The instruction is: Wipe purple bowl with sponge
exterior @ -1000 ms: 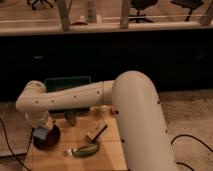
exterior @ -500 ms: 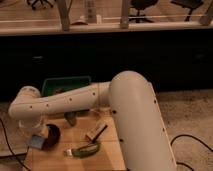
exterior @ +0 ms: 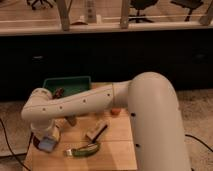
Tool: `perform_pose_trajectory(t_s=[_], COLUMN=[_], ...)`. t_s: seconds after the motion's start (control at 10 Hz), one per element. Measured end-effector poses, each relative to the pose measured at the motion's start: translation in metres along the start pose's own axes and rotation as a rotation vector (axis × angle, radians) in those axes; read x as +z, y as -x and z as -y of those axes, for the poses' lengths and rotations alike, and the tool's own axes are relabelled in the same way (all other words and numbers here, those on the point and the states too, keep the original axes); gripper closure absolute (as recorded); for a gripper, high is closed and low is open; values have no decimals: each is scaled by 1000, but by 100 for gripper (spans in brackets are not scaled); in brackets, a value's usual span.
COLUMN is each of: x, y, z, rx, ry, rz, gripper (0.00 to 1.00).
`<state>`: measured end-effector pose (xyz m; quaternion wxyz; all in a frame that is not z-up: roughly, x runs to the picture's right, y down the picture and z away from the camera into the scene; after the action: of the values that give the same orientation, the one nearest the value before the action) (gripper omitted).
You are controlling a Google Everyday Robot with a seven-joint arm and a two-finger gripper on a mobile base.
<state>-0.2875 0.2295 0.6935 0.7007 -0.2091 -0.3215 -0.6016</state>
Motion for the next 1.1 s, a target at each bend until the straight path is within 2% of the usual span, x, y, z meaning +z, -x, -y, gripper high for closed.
perform_pose_trajectory(t_s=[0.3,0.5,0.7,0.8,1.0,1.1], x=[-6,-1,9,15,19,20], y=[-35,-40,-34,-24,-8,10], z=[6,31,57,68,74,61], rx=[8,-33,-92,-136,-178,-192], ry=[17,13,8,3,-3,1], rz=[-47,-49,-28,-4,27,58], gripper=[100,100,100,100,100,100])
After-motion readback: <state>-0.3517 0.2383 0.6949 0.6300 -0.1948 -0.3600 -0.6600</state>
